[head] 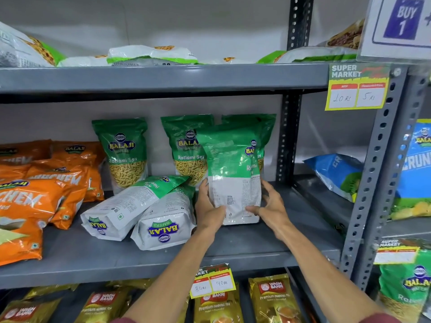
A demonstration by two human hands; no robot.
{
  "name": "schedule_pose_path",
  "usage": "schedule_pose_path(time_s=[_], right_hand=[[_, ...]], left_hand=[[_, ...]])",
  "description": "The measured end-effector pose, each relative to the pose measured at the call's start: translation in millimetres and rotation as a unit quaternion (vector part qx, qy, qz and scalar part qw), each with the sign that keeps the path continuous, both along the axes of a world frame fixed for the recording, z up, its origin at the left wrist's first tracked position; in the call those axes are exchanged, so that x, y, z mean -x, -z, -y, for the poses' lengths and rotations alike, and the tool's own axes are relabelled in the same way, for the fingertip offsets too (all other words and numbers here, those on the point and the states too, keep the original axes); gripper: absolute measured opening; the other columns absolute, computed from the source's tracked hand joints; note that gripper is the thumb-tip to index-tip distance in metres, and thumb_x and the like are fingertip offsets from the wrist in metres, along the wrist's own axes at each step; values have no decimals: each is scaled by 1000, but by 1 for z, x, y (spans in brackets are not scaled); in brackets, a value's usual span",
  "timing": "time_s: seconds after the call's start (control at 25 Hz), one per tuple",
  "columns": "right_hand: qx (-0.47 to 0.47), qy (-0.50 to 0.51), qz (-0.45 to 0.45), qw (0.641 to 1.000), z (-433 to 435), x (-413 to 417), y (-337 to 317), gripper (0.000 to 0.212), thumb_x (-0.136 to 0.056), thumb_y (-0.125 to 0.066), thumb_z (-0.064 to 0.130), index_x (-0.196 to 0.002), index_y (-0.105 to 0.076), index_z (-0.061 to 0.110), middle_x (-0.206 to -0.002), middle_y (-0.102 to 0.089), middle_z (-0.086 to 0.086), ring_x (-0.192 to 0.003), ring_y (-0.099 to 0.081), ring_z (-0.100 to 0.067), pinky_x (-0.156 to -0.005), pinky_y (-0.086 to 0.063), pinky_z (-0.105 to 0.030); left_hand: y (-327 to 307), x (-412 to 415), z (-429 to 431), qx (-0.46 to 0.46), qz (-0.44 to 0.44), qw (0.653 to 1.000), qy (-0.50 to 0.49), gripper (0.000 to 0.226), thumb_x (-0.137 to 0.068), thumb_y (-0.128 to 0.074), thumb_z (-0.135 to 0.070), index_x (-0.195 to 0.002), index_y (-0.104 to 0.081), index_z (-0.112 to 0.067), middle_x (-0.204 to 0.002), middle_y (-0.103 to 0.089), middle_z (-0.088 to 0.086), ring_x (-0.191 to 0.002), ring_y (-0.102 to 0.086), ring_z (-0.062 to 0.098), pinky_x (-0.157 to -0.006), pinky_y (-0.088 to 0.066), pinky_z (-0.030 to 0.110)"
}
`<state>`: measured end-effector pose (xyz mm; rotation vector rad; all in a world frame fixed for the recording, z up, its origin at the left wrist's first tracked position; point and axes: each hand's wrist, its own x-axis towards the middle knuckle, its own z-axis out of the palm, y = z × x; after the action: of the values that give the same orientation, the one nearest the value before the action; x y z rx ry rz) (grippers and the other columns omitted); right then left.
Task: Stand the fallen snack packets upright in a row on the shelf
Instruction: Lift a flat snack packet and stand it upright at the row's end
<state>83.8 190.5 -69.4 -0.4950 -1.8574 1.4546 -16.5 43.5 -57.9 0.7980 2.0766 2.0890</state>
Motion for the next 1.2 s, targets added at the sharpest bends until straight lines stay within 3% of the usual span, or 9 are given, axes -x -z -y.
schedule_pose_path(time_s=[0.12,0.24,0.32,0.48,0.72,0.84,0.96,1.08,1.2], right_hand=[[-50,52,-2,997,-2,3,9,100,-66,-87,-11,-148,-43,24,-143,-57,-5,-134,-53,-23,-114,-44,-49],[-95,68,-4,993,-3,3,14,95,-65,-90,-3,-142,-44,28,-137,-56,-1,-129,-54,-20,-112,-45,-49],[-119,87,-15,989,-1,2,14,93,-61,-95,5,-137,-46,27,-129,-57,-1,-115,-58,-18,-103,-51,-45],[-212,102,-31,971,11,-2,10,85,-59,-97,37,-123,-43,28,-113,-62,10,-98,-62,-5,-80,-53,-29],[-316,34,23,948,33,-8,9,70,-66,-83,49,-117,-35,44,-109,-59,24,-96,-66,-6,-78,-59,-36],[-462,-25,17,886,40,-8,11,62,-75,-78,37,-130,-50,29,-115,-61,17,-94,-63,-10,-74,-56,-33],[-592,-58,-28,804,46,-3,13,32,-84,-72,24,-112,-74,9,-115,-70,-6,-99,-67,-23,-78,-58,-35],[-557,-20,-103,824,39,-5,14,14,-85,-66,15,-92,-78,10,-97,-69,-1,-89,-64,-17,-76,-53,-31],[-349,176,-173,904,22,-6,12,13,-89,-62,14,-98,-70,18,-105,-59,-1,-98,-58,-20,-82,-51,-36]], left_hand=[[8,5,-13,-8,-38,999,23,81,-77,-62,15,-145,-43,-25,-115,-59,-27,-121,-57,7,-85,-40,-3],[17,8,-15,-29,-30,999,13,76,-78,-64,16,-142,-44,-19,-122,-59,-9,-117,-59,6,-98,-45,16],[20,10,-12,-30,-73,995,-54,64,-73,-72,11,-126,-50,-17,-110,-54,-5,-94,-55,-10,-85,-45,8],[21,6,-9,-22,-182,981,-59,26,-82,-75,-17,-85,-50,-13,-73,-49,-2,-61,-46,5,-59,-41,24],[19,-1,-9,-72,-97,990,74,51,-79,-59,-66,-99,-49,-21,-101,-64,8,-93,-64,17,-82,-50,26],[18,-1,-8,-87,-54,991,90,58,-71,-66,-66,-108,-43,-27,-112,-64,2,-102,-65,8,-91,-51,24],[19,1,-10,-78,-24,992,96,51,-79,-68,-52,-112,-42,-21,-108,-66,3,-97,-66,14,-90,-53,33],[20,6,-12,-74,-15,994,80,12,-97,-56,-27,-104,-53,-17,-86,-67,2,-78,-61,16,-80,-49,38],[22,8,-14,-27,-32,997,63,20,-102,-47,-32,-110,-58,-17,-87,-69,2,-87,-64,25,-81,-49,37]])
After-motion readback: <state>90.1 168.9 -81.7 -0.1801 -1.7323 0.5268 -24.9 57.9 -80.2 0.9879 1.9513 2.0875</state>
